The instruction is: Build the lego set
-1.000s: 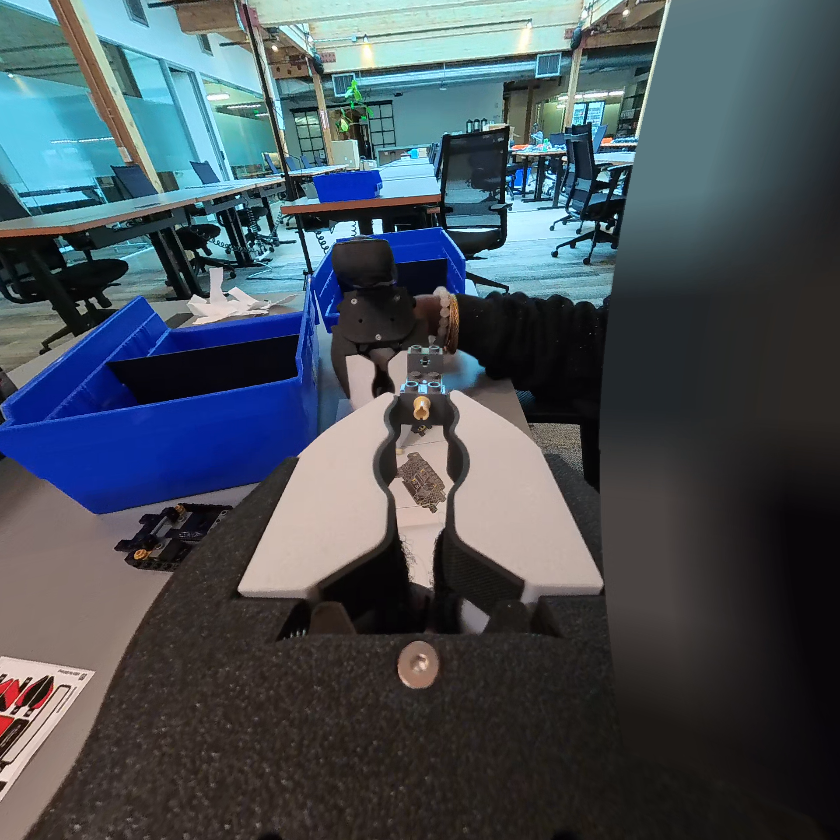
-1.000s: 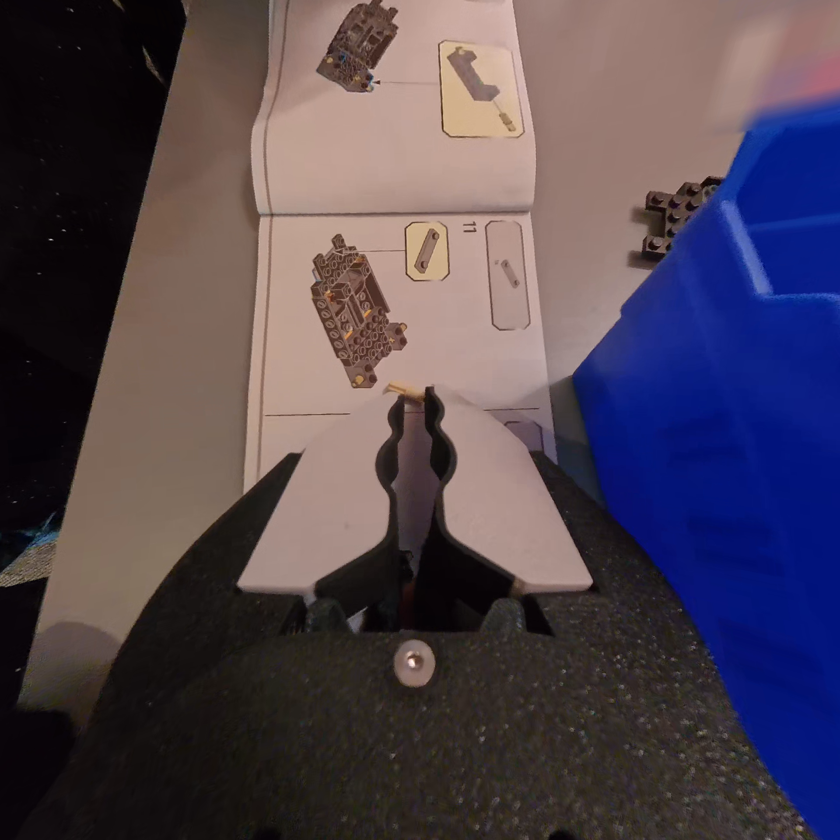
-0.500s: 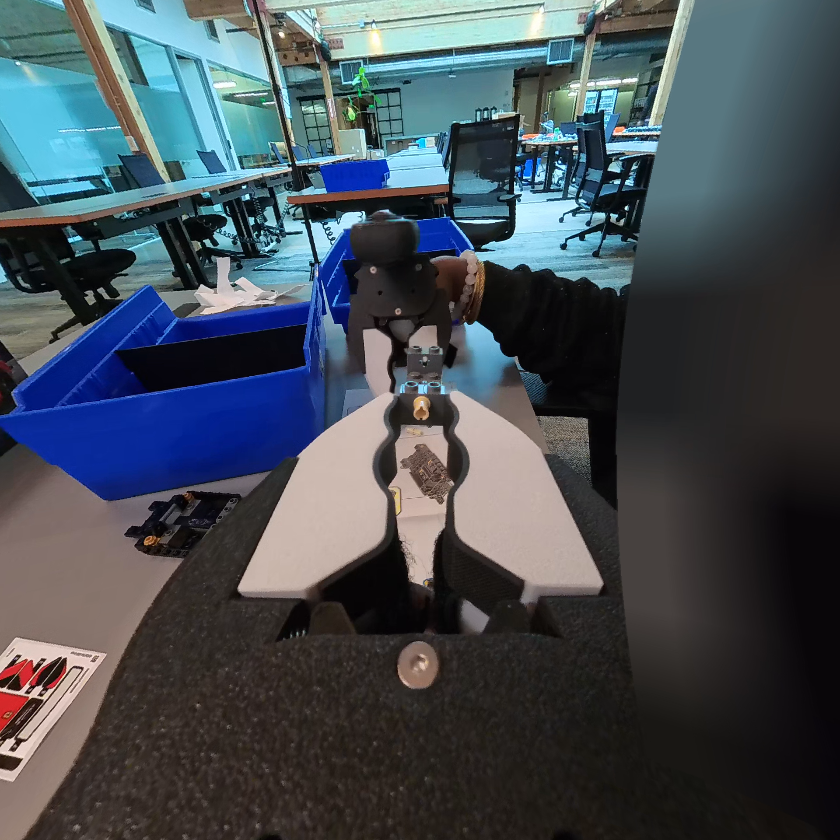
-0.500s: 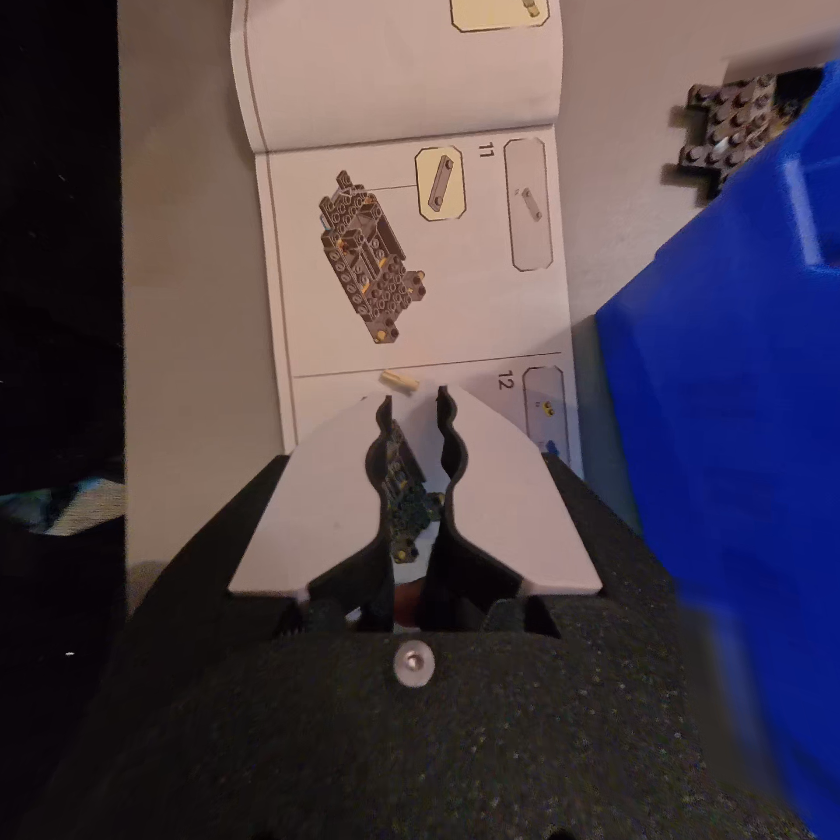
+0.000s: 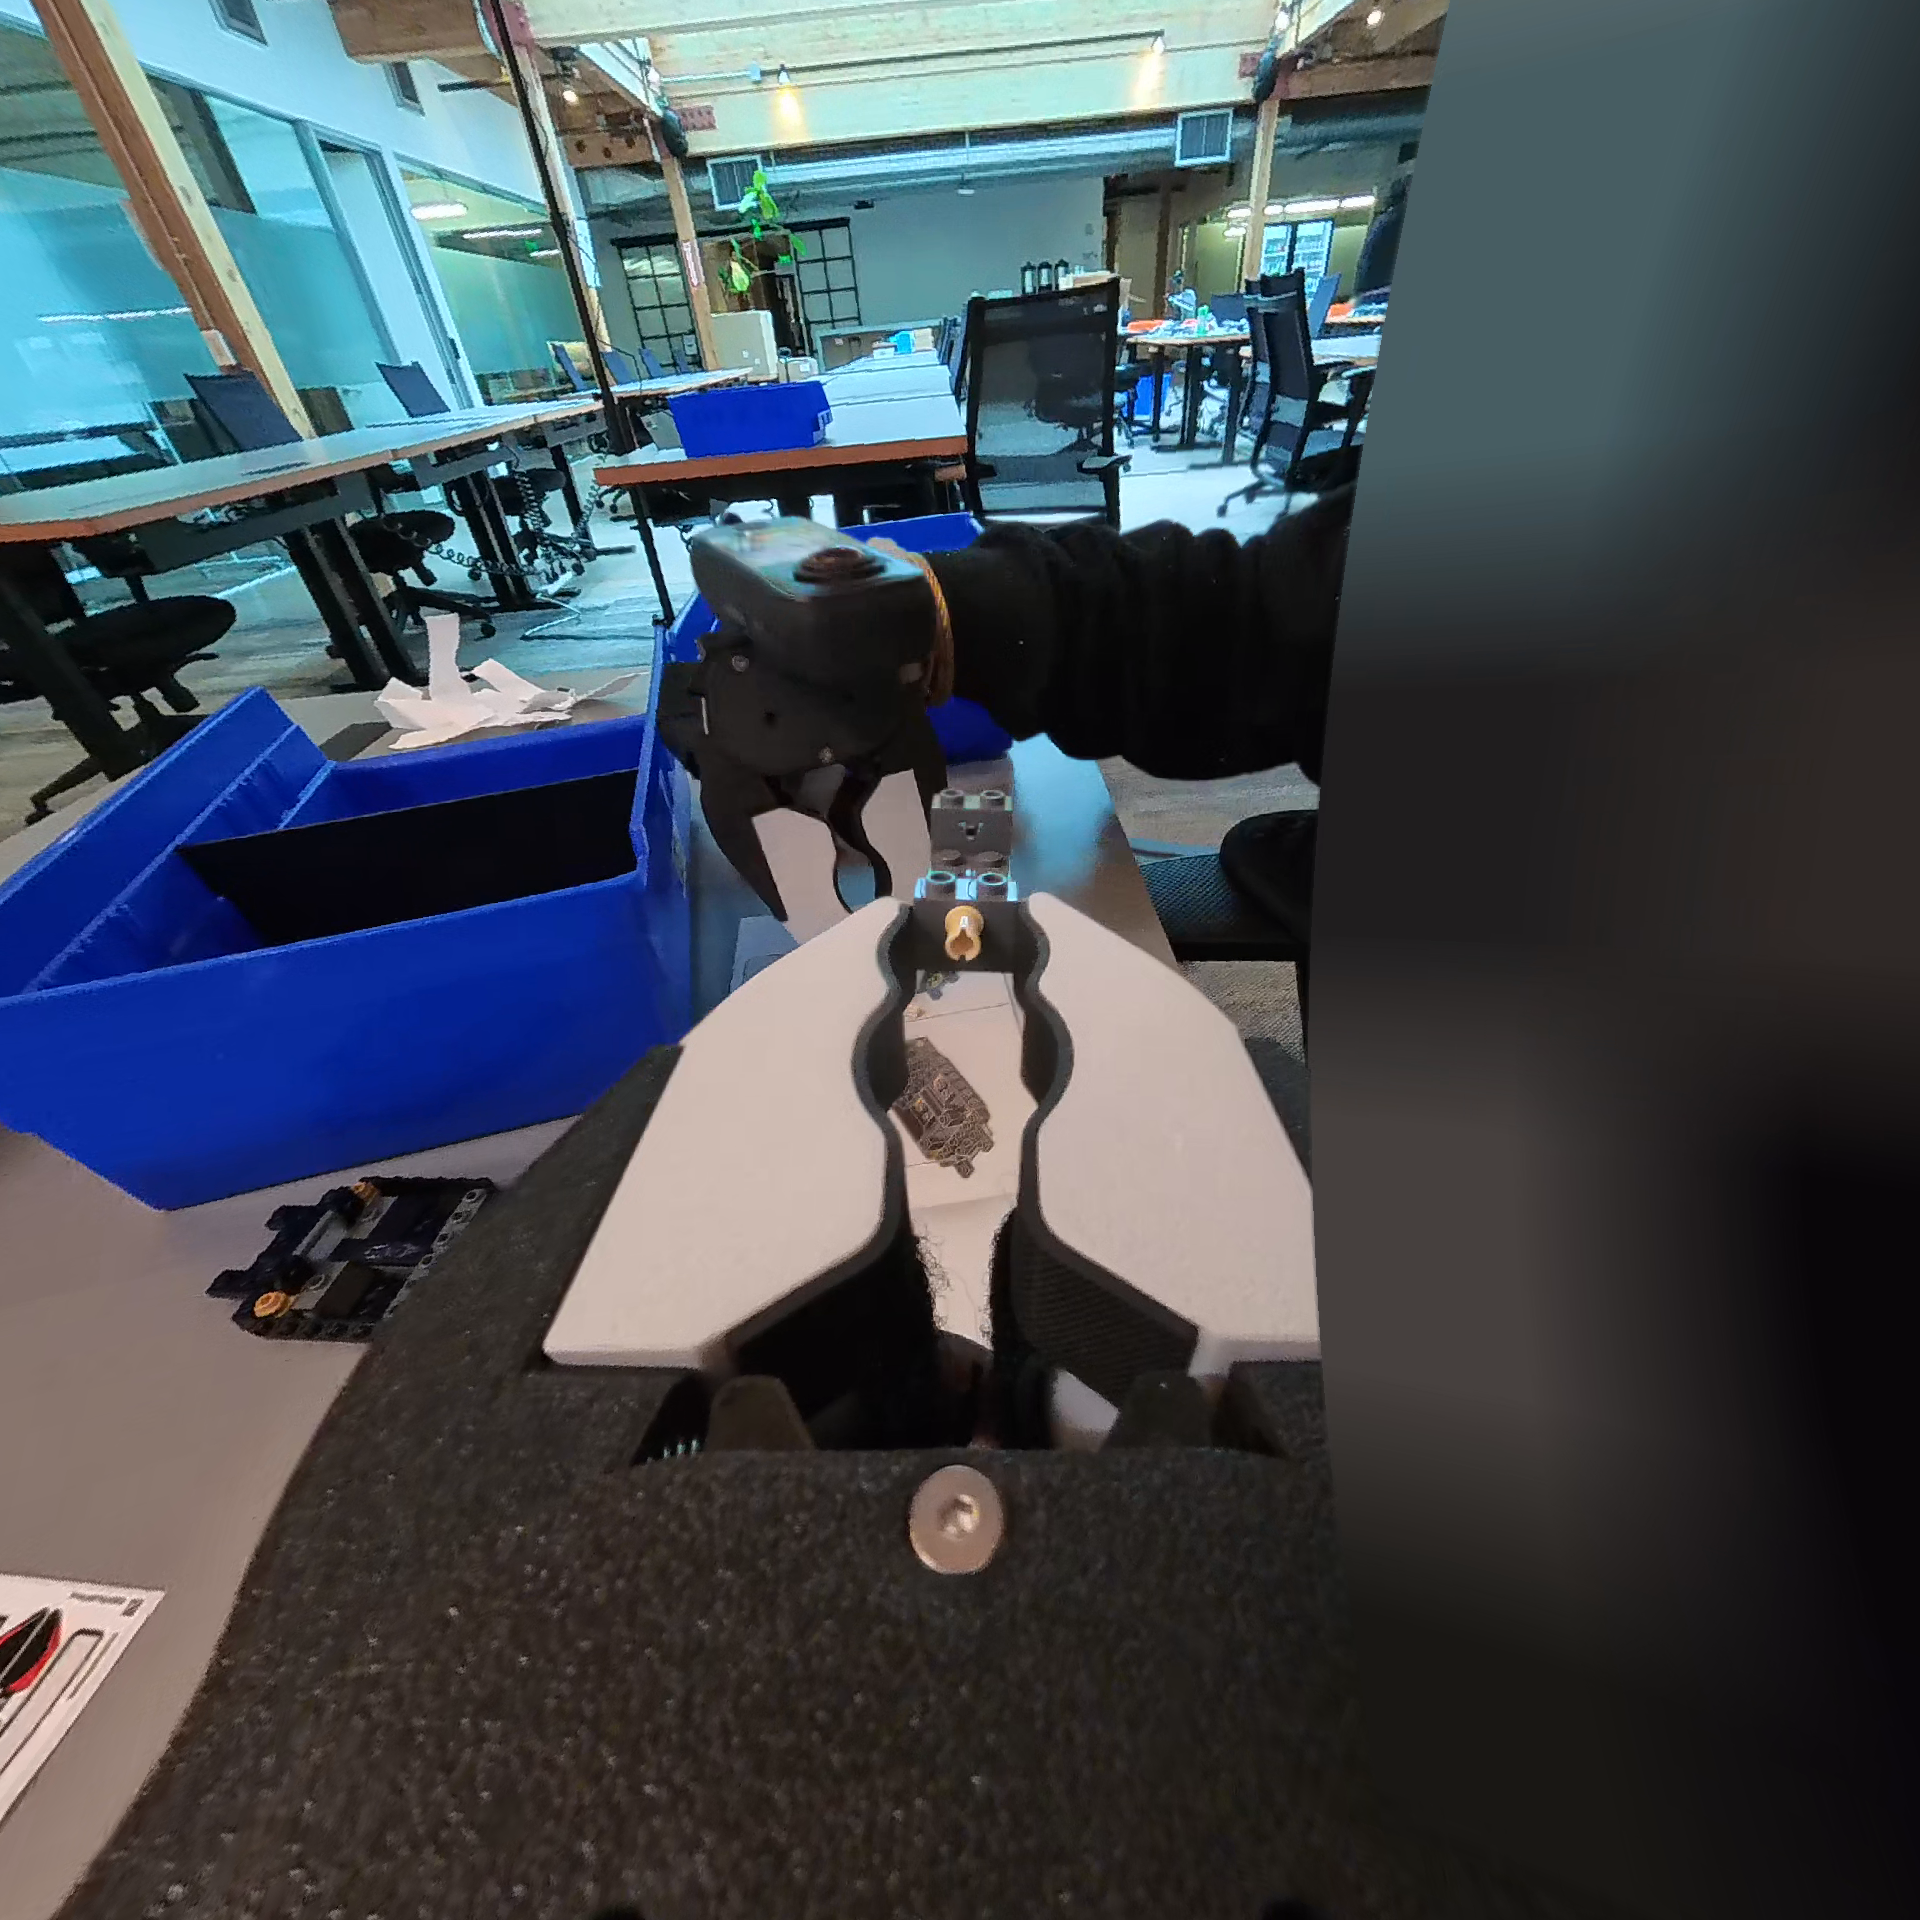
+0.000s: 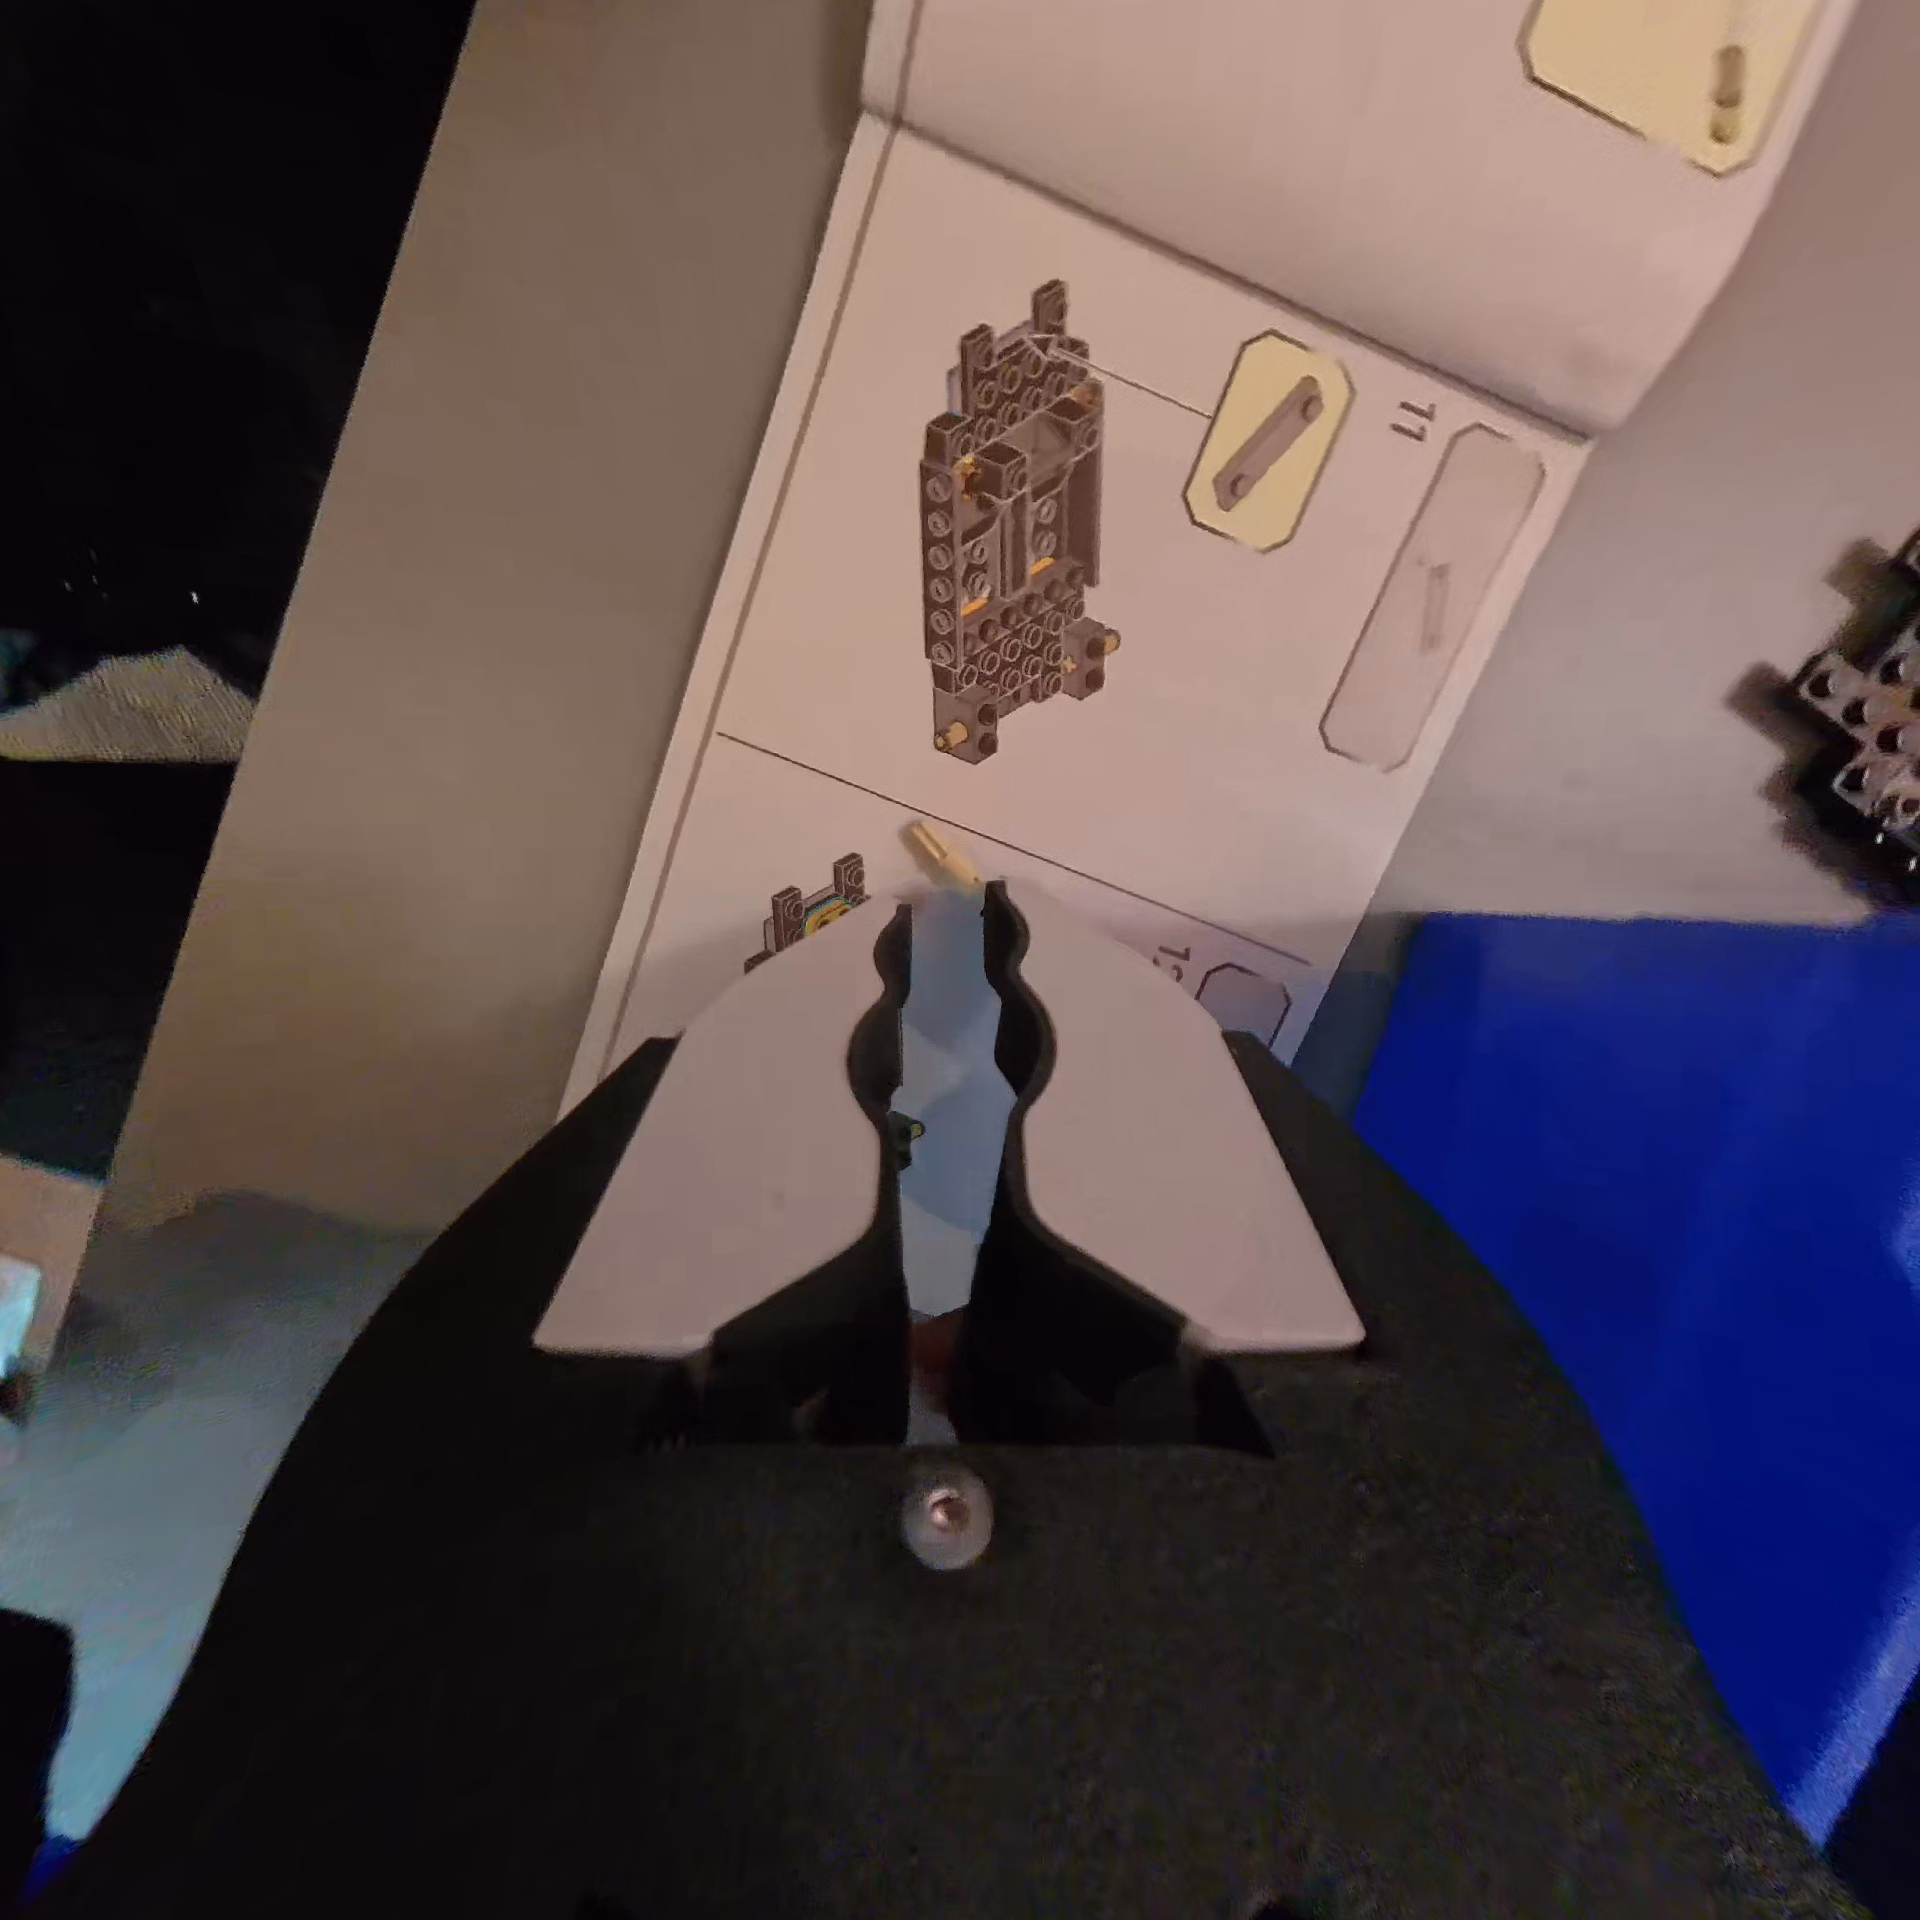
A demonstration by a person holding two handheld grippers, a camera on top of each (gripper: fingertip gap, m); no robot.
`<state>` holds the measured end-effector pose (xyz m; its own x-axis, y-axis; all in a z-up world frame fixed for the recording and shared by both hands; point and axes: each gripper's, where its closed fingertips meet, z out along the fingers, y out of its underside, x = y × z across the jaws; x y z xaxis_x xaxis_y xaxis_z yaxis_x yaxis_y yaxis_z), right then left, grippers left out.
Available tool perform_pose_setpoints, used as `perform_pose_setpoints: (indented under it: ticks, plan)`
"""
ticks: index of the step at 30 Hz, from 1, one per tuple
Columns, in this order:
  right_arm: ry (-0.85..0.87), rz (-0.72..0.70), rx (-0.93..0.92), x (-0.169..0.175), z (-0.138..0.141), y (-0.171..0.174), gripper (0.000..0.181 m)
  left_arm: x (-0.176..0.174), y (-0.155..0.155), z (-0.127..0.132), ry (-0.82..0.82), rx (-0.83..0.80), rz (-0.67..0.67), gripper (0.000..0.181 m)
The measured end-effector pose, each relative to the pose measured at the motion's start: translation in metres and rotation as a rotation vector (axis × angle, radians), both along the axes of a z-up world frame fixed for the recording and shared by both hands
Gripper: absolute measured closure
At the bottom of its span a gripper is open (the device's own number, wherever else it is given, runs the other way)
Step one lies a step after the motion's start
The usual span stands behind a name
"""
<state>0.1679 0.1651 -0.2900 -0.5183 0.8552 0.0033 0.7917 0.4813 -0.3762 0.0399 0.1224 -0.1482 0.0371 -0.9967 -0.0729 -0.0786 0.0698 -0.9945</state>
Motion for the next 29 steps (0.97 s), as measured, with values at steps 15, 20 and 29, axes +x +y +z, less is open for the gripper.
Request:
perform_pose_setpoints:
  ticks: [15,20,29]
  plan:
    - [-0.09,-0.037,0.067,-0.004,-0.001,-0.007,0.177,0.004,-0.002,-0.004,0.005,-0.004,-0.01,0.164]
    - [0.021,-0.451,-0.032,-0.004,0.005,0.0,0.177,0.003,0.014,-0.014,0.01,-0.001,0.068,0.164]
    - [0.675,-0.548,0.811,-0.058,0.171,0.024,0.177,-0.019,0.03,0.04,-0.526,-0.444,-0.015,0.164]
